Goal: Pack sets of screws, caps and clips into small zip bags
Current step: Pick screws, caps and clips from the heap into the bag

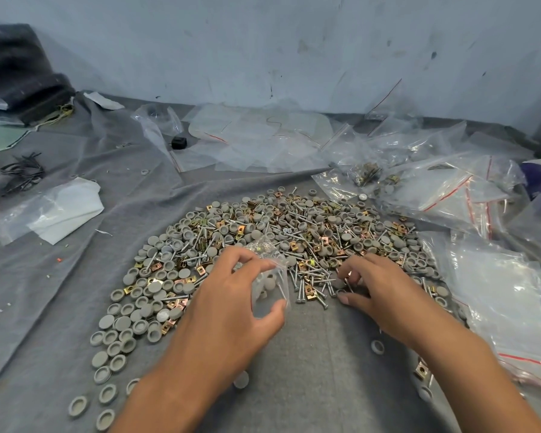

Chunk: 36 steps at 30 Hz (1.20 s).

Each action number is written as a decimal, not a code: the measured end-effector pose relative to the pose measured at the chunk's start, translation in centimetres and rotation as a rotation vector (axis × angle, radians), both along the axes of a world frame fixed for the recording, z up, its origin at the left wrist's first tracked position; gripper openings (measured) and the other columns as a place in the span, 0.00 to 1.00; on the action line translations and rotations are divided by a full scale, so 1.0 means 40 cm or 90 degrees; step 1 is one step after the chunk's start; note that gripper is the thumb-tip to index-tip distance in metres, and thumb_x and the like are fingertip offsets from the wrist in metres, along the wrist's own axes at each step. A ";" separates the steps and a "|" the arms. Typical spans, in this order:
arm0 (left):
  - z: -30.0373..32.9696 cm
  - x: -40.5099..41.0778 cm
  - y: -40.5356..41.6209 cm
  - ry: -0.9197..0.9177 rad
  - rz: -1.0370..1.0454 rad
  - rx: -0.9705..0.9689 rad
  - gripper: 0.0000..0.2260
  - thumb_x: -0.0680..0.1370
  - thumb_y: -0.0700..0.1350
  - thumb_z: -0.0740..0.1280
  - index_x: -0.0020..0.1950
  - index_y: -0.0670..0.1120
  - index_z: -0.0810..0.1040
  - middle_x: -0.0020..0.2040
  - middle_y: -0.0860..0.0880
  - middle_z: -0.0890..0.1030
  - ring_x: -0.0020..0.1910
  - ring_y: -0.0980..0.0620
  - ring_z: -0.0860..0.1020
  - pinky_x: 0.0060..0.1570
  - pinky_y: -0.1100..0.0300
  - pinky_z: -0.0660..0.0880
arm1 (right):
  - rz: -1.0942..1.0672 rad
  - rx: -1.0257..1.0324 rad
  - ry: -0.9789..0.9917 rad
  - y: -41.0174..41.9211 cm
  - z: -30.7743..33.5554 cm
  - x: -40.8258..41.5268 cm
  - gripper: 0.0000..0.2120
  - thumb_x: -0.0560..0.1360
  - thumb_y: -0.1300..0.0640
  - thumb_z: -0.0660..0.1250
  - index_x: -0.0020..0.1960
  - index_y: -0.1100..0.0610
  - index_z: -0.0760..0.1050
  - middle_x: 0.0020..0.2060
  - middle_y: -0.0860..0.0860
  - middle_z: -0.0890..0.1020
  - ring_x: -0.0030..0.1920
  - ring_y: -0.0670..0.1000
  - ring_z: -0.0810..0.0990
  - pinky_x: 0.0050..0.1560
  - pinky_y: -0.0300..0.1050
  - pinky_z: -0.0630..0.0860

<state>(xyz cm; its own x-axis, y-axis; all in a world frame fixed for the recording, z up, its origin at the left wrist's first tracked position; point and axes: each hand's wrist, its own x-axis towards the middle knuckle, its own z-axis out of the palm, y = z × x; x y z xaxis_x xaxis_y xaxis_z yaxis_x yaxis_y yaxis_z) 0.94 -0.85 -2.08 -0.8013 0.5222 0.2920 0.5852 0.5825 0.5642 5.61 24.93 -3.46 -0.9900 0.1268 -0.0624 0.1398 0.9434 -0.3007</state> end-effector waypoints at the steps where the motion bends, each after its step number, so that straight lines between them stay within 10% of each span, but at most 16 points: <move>1: 0.000 0.001 0.001 0.001 -0.002 -0.002 0.21 0.73 0.59 0.69 0.65 0.58 0.77 0.55 0.66 0.66 0.47 0.71 0.72 0.41 0.74 0.66 | 0.006 0.002 0.002 0.001 -0.001 0.002 0.12 0.75 0.45 0.72 0.50 0.40 0.69 0.47 0.37 0.71 0.49 0.42 0.71 0.51 0.42 0.74; 13: 0.001 0.004 0.003 -0.004 -0.007 0.000 0.22 0.73 0.59 0.70 0.66 0.59 0.76 0.55 0.66 0.65 0.46 0.72 0.71 0.41 0.74 0.66 | -0.020 -0.159 0.165 -0.028 0.022 0.010 0.07 0.73 0.52 0.72 0.43 0.43 0.74 0.39 0.42 0.77 0.41 0.43 0.76 0.40 0.34 0.71; 20: -0.001 0.004 0.010 0.006 -0.015 0.014 0.21 0.73 0.59 0.69 0.64 0.55 0.79 0.55 0.63 0.67 0.42 0.68 0.73 0.43 0.66 0.74 | 0.216 -0.250 0.409 -0.181 0.056 0.011 0.05 0.73 0.57 0.72 0.48 0.52 0.78 0.46 0.43 0.80 0.47 0.47 0.78 0.45 0.38 0.74; 30: -0.001 0.000 0.011 0.017 -0.009 0.038 0.21 0.72 0.57 0.67 0.64 0.53 0.79 0.56 0.61 0.69 0.44 0.62 0.76 0.44 0.57 0.79 | 0.181 -0.115 0.456 -0.190 0.023 0.008 0.12 0.78 0.46 0.69 0.54 0.53 0.83 0.52 0.46 0.78 0.52 0.45 0.75 0.54 0.36 0.72; 36: 0.037 -0.023 -0.020 0.088 0.083 0.206 0.19 0.73 0.57 0.72 0.63 0.54 0.80 0.53 0.58 0.73 0.44 0.63 0.75 0.43 0.74 0.72 | 0.008 -0.159 0.341 -0.120 0.022 0.000 0.04 0.78 0.47 0.68 0.52 0.43 0.77 0.50 0.36 0.75 0.52 0.38 0.75 0.54 0.37 0.73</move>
<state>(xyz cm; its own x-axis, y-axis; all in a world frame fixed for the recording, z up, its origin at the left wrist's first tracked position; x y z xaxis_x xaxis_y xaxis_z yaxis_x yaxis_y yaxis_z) 0.02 -1.66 -0.58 -0.7966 0.2820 0.5346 0.6012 0.4616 0.6523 5.61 20.11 -2.57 -0.8932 0.1612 0.4198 -0.1028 0.8357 -0.5395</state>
